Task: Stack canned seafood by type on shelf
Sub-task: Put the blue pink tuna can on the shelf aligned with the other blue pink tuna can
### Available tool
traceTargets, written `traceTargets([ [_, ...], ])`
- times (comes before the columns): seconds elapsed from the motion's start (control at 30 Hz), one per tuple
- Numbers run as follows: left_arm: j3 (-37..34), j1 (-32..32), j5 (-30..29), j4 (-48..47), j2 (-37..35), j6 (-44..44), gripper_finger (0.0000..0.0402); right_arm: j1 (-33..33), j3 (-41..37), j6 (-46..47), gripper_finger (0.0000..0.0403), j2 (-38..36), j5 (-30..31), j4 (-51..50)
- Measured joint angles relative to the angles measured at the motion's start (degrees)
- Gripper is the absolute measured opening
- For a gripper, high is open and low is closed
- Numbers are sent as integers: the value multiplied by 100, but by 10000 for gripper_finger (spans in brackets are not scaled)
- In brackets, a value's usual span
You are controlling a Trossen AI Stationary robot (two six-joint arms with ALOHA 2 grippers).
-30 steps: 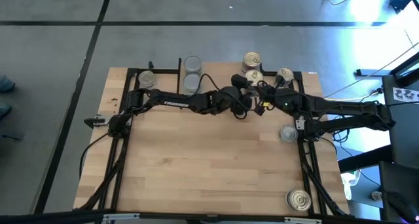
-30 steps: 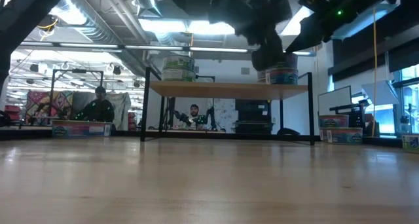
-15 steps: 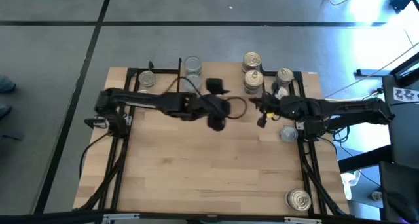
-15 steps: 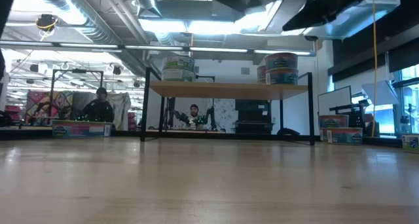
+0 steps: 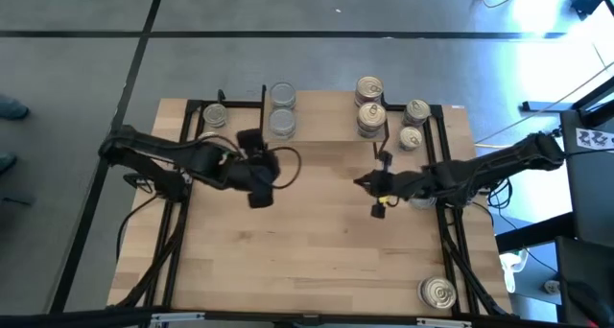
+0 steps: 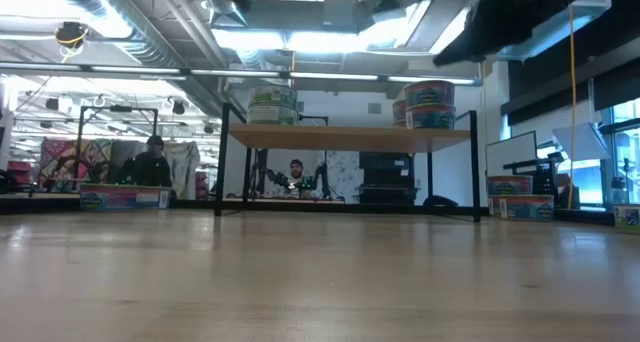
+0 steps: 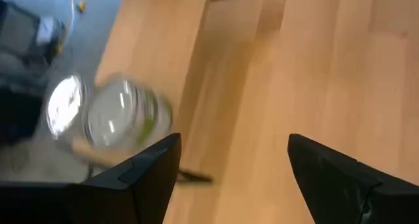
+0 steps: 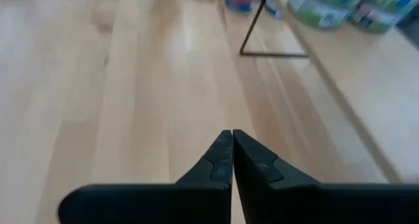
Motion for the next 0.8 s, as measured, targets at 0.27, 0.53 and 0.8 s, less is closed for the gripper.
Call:
traceTargets([
  [0.27, -1150, -274, -32, -642, -629, -1629, 278, 39, 0, 422, 14, 1168, -6, 409],
  [0.53, -1955, -31, -31, -1061, -715, -2378, 278, 38, -2, 479, 14, 2127, 35, 1043],
  [0.8, -2610, 816, -54, -1014, -715, -2608, 278, 37, -4, 476, 14, 2738, 38, 1630],
])
